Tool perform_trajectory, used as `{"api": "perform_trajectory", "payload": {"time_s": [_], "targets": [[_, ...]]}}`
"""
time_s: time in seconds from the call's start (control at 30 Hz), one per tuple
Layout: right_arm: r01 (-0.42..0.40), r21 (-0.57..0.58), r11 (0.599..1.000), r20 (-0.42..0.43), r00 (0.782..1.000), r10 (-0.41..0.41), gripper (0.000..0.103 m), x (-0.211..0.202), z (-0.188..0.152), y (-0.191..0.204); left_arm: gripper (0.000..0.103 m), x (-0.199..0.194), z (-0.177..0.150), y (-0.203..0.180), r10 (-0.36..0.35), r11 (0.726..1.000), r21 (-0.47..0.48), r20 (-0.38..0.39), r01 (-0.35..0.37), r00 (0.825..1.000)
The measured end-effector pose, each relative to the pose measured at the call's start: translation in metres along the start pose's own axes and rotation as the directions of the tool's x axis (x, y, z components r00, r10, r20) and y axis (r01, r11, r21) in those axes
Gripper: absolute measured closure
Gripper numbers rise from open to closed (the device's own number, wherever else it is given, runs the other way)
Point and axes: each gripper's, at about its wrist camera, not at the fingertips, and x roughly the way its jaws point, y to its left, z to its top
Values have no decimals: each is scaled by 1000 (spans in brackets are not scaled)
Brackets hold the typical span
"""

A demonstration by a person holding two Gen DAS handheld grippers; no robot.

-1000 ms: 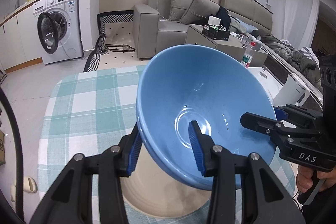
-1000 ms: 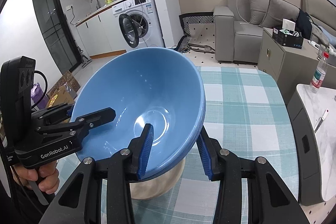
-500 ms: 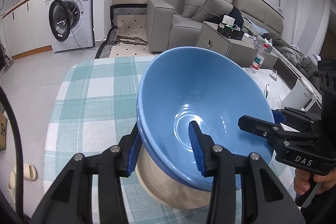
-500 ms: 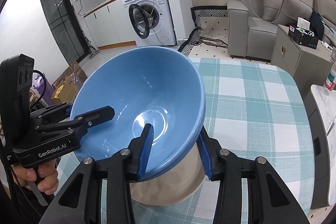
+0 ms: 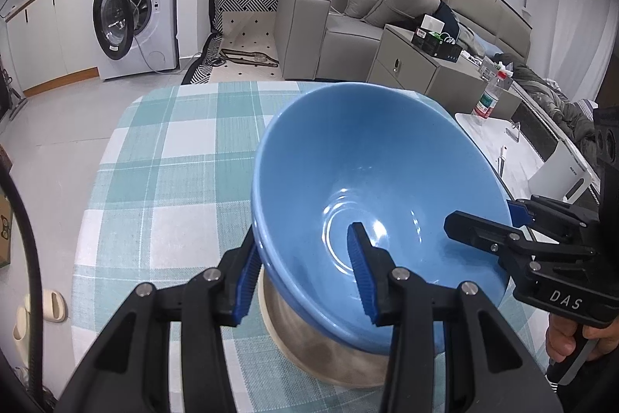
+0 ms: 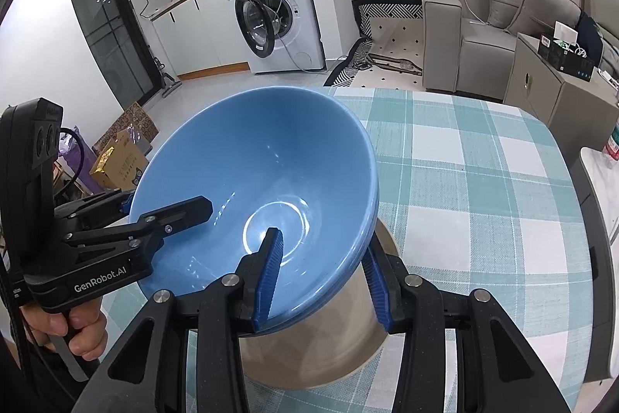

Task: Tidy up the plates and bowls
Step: 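Lift the nested blue bowls with both grippers and carry them over the cream plates, then lower the nested bowls onto the cream plate stack and open both grippers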

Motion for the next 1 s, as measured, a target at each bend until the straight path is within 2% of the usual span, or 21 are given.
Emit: {"api": "perform_trajectory", "payload": {"time_s": [0.47, 1.0], "targets": [[17, 6, 1000, -24, 1000, -17, 61, 10, -5, -5, 60, 27, -5, 3, 0, 1000, -5, -49, 0, 999], [24, 11, 1000, -14, 1000, -23, 61, 12, -5, -8, 60, 32, -1, -3, 29, 999, 26, -45, -28, 999]]}}
